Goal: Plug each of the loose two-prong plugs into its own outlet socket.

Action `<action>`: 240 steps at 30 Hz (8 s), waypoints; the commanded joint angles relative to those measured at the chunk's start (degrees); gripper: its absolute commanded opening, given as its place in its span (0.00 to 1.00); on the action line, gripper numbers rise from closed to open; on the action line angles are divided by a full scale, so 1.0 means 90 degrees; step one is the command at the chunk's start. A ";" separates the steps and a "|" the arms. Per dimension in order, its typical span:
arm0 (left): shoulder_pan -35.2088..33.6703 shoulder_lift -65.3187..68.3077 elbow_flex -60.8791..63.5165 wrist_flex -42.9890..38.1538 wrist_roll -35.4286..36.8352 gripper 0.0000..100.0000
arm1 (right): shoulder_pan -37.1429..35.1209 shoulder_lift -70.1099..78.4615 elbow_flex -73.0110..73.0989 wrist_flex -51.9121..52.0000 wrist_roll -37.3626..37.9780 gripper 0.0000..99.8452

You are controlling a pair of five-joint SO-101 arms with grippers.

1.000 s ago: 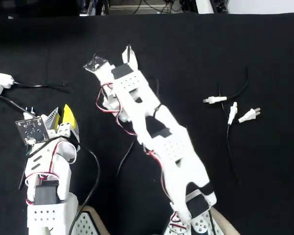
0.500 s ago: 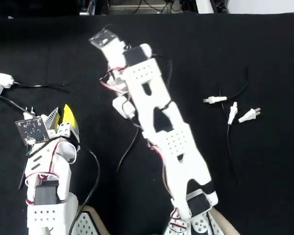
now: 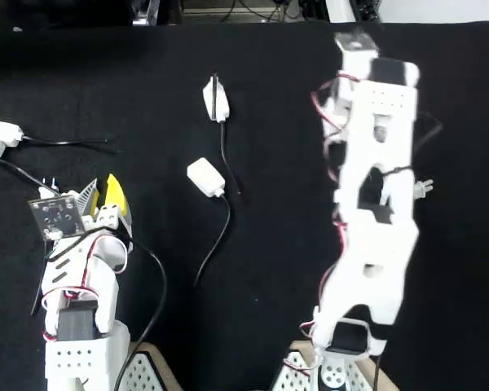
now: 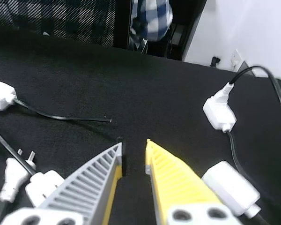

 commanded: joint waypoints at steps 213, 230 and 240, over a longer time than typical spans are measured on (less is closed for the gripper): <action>0.4059 0.9709 -0.5455 0.2090 0.6369 0.24 | -0.1993 -0.5172 1.0144 -0.6193 0.1495 0.32; 0.3961 1.0647 -0.5407 0.1192 0.6066 0.21 | -0.1954 -0.5172 1.0154 -0.6193 0.1446 0.32; 0.3844 1.0647 -0.5553 0.1192 0.5568 0.03 | -0.1954 -0.5172 1.0144 -0.6193 0.1446 0.32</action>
